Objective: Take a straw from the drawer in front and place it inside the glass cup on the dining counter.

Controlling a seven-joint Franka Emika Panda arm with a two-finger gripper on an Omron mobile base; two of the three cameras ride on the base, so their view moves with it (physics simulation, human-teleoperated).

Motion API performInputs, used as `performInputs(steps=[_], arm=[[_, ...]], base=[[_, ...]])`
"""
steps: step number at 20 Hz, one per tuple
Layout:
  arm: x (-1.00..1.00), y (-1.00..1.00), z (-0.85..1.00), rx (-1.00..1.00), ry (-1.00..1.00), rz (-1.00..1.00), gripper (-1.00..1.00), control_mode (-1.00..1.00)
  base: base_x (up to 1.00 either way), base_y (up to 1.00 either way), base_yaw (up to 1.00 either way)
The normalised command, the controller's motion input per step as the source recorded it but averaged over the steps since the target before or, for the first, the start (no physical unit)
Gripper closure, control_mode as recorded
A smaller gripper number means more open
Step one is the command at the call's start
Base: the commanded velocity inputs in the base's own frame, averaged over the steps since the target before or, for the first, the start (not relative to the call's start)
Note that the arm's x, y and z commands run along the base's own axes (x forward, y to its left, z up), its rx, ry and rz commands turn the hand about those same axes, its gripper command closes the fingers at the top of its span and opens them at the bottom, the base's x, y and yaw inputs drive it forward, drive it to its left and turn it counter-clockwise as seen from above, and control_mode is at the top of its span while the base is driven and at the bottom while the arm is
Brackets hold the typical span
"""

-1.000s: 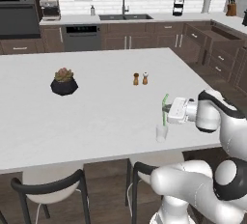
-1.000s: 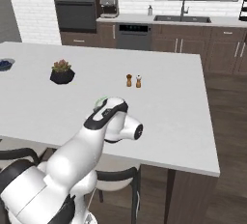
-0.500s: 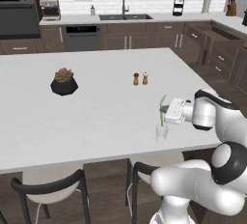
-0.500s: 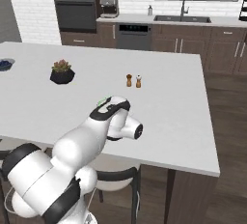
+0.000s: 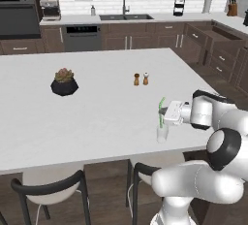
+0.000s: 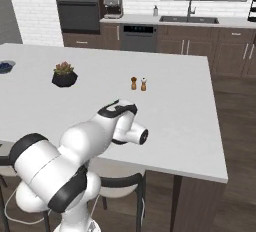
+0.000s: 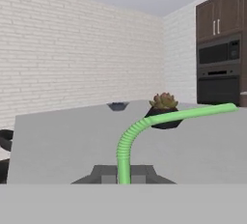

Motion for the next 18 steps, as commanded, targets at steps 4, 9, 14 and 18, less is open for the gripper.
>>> performInputs(steps=[4, 9, 14, 18], arm=[[0.14, 0.00, -0.14, 0.00, 0.00, 0.00, 1.00, -1.00], [0.11, 0.00, -0.13, 0.00, 0.00, 0.00, 1.00, -1.00], [-0.05, 0.00, -0.07, 0.00, -0.01, 0.00, 1.00, -1.00], [-0.10, 0.00, -0.06, 0.00, -0.01, 0.00, 1.00, -1.00]], base=[[0.00, 0.00, 0.00], [0.00, 0.00, 0.00], [0.00, 0.00, 0.00], [0.00, 0.00, 0.00]])
